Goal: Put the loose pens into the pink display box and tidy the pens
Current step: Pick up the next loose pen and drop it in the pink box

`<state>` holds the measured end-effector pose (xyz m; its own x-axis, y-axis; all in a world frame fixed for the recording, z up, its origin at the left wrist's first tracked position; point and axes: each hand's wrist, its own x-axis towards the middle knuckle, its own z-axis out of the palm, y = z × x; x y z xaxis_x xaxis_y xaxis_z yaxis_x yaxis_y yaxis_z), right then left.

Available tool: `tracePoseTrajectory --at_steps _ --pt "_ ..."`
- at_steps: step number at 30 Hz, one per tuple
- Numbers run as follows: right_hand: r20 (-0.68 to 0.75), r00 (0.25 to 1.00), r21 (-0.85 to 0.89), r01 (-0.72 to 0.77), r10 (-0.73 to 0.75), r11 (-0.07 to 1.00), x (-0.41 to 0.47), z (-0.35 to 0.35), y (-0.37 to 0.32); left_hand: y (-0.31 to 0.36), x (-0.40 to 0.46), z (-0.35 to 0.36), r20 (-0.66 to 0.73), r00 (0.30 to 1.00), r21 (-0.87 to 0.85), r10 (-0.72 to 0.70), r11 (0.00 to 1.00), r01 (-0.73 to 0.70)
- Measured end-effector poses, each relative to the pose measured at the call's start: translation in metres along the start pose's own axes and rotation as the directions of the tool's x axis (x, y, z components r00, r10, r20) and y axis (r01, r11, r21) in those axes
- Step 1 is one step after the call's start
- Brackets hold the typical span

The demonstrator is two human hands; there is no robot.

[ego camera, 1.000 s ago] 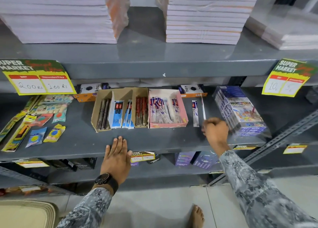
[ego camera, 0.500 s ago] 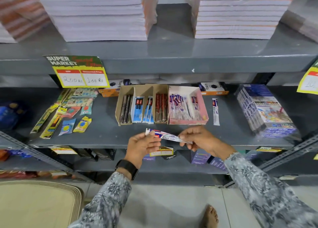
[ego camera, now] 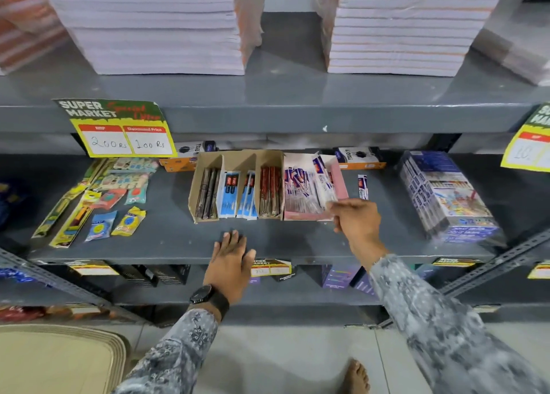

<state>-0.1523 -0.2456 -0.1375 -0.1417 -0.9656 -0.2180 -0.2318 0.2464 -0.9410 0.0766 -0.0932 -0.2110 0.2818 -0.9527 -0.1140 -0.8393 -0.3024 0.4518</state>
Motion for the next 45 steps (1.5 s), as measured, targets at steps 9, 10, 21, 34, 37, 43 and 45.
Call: tracePoseTrajectory --at_steps 9,10,21,34,37,43,45 --pt "-0.017 0.997 -0.415 0.056 -0.069 0.908 0.012 -0.006 0.01 -0.006 -0.003 0.011 -0.028 0.998 0.151 0.058 0.987 -0.053" --pt "-0.043 0.989 -0.461 0.106 -0.141 0.881 0.01 -0.01 0.017 -0.006 -0.002 0.013 -0.032 0.998 0.16 0.06 0.986 -0.054" --pt "-0.172 0.983 -0.662 -0.065 -0.066 0.747 0.05 -0.046 0.039 -0.009 0.001 0.022 -0.076 0.995 0.173 0.064 0.984 -0.05" --pt "-0.159 0.987 -0.712 -0.089 -0.037 0.697 0.052 -0.055 0.042 -0.001 0.002 0.014 -0.029 0.997 0.188 0.064 0.98 -0.058" --pt "-0.18 0.976 -0.717 -0.048 -0.119 0.695 0.048 -0.056 0.051 -0.001 -0.002 0.013 -0.021 0.998 0.22 0.06 0.974 -0.054" --pt "-0.258 0.959 -0.633 -0.08 -0.113 0.77 0.056 -0.06 0.053 0.0 -0.004 0.013 -0.024 0.999 0.215 0.039 0.976 -0.033" --pt "-0.254 0.964 -0.644 -0.111 -0.074 0.757 0.06 -0.061 0.052 0.0 -0.003 0.014 -0.017 0.999 0.216 0.046 0.976 -0.041"
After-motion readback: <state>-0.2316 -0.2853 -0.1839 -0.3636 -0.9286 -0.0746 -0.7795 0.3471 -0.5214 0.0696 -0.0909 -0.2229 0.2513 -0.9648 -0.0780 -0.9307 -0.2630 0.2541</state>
